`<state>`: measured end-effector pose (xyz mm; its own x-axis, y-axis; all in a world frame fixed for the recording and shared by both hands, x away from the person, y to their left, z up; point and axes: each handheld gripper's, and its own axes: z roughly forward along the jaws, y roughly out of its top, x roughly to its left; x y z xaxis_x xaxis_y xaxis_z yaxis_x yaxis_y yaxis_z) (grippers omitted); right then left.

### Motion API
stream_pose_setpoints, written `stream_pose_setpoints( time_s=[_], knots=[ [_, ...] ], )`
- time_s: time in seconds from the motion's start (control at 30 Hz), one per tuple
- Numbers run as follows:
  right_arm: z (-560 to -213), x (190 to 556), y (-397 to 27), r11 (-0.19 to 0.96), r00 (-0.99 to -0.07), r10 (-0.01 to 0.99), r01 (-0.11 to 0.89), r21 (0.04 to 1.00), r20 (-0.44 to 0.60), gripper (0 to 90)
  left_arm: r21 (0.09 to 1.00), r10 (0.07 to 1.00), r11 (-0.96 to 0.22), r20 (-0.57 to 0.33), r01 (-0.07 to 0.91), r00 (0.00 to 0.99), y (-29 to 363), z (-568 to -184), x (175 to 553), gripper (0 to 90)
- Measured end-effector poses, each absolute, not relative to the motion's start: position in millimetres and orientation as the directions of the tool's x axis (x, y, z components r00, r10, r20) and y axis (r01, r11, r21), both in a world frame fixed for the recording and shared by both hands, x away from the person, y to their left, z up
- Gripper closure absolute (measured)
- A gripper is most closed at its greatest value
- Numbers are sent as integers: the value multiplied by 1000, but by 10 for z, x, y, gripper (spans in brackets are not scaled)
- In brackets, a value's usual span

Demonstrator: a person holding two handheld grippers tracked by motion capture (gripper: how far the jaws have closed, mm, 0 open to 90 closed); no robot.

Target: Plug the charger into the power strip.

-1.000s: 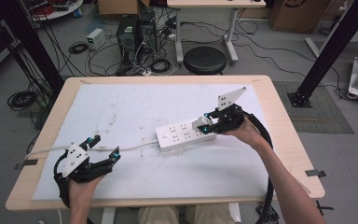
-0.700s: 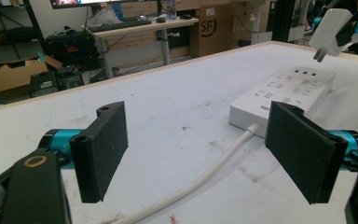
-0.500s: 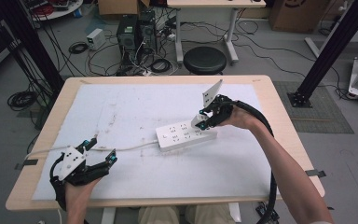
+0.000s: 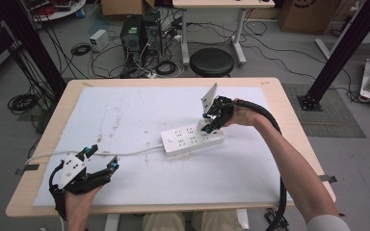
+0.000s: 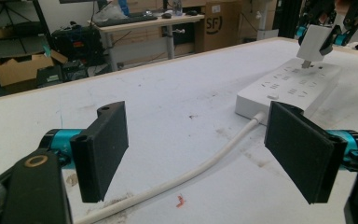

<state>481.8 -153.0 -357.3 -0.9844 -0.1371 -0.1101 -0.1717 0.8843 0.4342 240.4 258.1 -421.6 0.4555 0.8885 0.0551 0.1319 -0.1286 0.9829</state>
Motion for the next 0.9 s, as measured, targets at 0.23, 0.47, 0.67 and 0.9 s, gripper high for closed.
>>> stream_pose_setpoints(
  time_s=[0.23,0.47,0.67,0.9],
  knots=[
    [-3545,4891,-1457,898,-973,-192,-227,378,-129,632,981,889,-133,57,139,454,2578,-4227,2401,216],
    [-3553,4951,-1396,909,-967,-223,-253,332,-125,631,979,890,-135,54,149,452,2565,-4257,2401,216],
    [-3581,4992,-1373,906,-964,-236,-264,331,-122,632,978,892,-140,56,156,448,2580,-4273,2398,215],
    [-3584,4997,-1322,910,-958,-269,-288,299,-102,631,976,892,-140,52,165,448,2587,-4291,2399,216]
  ],
)
